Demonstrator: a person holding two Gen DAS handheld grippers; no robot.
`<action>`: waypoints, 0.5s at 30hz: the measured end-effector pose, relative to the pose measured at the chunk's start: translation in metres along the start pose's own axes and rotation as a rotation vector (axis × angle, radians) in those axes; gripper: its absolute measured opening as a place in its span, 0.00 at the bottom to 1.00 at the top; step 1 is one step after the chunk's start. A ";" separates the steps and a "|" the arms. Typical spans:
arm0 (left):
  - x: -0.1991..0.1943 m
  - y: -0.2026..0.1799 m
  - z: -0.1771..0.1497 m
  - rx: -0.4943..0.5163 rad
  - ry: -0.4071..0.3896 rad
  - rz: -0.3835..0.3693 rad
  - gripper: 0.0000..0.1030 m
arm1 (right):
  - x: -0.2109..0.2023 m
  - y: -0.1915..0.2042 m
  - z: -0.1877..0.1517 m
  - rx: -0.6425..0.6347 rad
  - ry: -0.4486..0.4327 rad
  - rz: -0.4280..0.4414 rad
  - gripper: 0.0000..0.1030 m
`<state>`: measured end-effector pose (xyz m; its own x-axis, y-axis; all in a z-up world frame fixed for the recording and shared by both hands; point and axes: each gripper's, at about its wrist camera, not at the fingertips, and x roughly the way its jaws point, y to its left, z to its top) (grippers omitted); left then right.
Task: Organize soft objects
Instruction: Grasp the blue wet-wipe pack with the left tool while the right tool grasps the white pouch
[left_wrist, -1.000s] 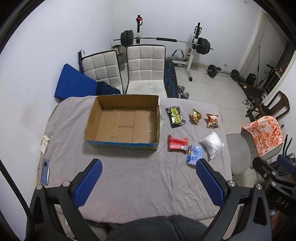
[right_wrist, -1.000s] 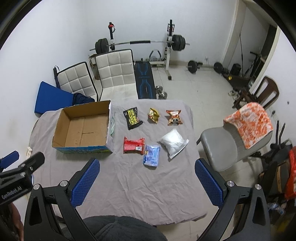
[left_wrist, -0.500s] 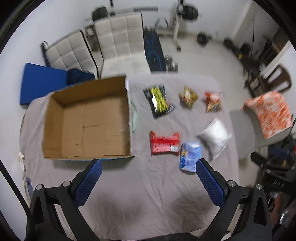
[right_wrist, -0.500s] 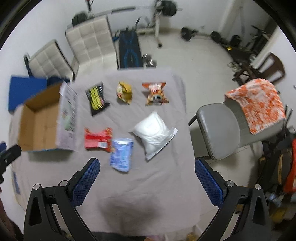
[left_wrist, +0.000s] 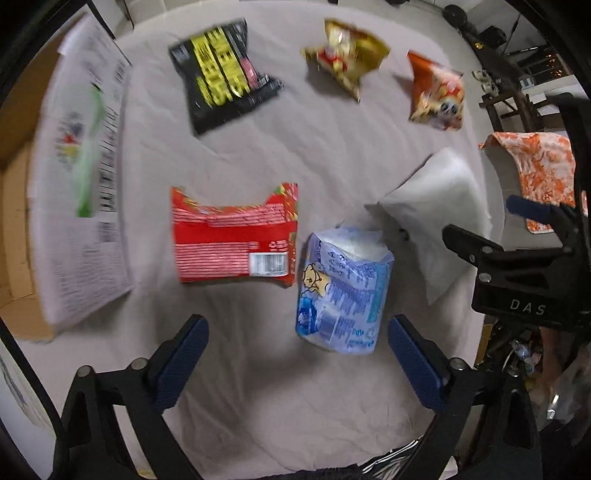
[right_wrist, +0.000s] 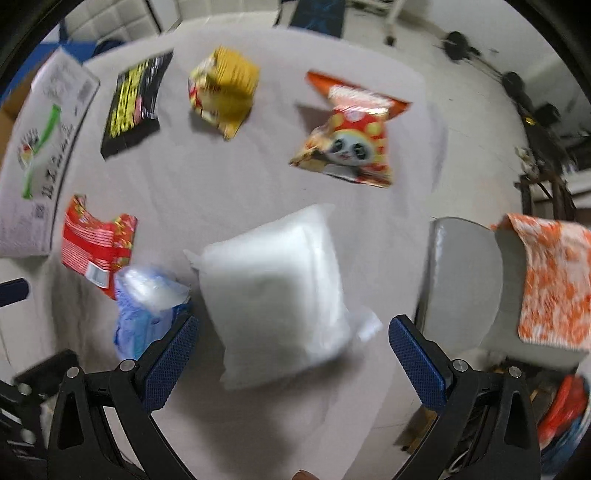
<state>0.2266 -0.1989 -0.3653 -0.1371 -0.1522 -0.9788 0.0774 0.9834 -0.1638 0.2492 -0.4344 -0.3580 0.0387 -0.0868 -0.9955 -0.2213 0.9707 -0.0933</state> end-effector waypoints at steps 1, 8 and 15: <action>0.004 -0.001 0.001 -0.002 0.009 0.002 0.95 | 0.010 0.001 0.005 -0.017 0.015 0.010 1.00; 0.021 -0.006 -0.001 -0.008 0.041 0.011 0.95 | 0.072 0.000 0.028 -0.005 0.150 0.098 0.83; 0.042 -0.018 -0.006 0.011 0.057 0.001 0.93 | 0.093 -0.025 -0.001 0.212 0.271 0.096 0.76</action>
<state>0.2133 -0.2219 -0.4026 -0.1926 -0.1448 -0.9705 0.0887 0.9824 -0.1642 0.2577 -0.4666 -0.4479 -0.2390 -0.0215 -0.9708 -0.0031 0.9998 -0.0214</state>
